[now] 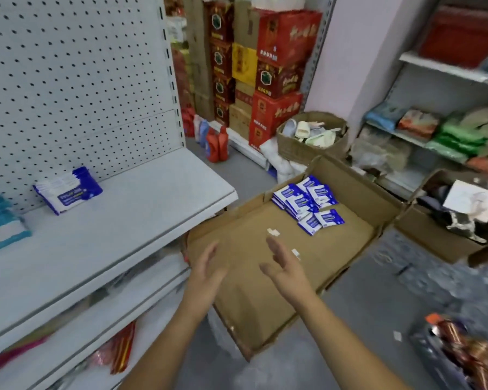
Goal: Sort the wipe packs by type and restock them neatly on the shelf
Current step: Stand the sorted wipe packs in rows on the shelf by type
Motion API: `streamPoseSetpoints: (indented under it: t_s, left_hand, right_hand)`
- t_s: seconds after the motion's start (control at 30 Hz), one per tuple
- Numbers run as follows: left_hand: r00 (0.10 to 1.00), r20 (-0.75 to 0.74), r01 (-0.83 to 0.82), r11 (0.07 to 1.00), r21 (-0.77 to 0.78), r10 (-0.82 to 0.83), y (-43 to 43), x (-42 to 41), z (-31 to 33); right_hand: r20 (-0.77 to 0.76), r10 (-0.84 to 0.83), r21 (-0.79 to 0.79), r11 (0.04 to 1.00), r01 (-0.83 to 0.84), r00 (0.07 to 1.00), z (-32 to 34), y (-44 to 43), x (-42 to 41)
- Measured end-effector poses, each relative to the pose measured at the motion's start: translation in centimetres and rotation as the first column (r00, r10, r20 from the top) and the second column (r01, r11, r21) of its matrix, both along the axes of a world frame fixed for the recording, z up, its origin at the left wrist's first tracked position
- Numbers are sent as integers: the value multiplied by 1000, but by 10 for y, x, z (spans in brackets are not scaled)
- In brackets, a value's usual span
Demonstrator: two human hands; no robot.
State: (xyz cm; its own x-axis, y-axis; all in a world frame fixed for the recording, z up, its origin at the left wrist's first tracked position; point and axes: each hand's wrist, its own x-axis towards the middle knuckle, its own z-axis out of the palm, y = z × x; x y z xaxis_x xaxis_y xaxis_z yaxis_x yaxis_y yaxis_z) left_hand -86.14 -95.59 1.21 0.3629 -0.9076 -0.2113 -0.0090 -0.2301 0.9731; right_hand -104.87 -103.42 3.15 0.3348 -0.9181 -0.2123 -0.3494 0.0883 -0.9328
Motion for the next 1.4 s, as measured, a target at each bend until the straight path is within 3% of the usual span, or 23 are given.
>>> streamPoseSetpoints:
  t_s: [0.27,0.43,0.7,1.03,1.27,1.4]
  left_hand:
    - [997,79,-17,999,36,15,-76,-176,-3]
    - [998,65,2,999,32,-4,-118,-243,-7]
    - [999,28,-30,998,62,28,-225,-267,-46]
    - [986,-115,-95,968,231,125,-373,-294,-117]
    - [978,17,-199,902,383,209,-424,-296,-169]
    - [910,163,-413,791,451,381,-442,-297,-196]
  right_hand:
    - [89,-49,12,999,49,995,-5,-77,-162]
    - [81,-66,19,998,65,994,-15,-124,-230]
    - [58,-80,74,994,76,995,-52,-226,-265]
    - [-146,-11,188,981,39,989,-98,-376,-285]
    - [-206,139,300,951,-73,969,-149,-458,-281]
    - [-326,236,319,939,-128,915,-180,-500,-273]
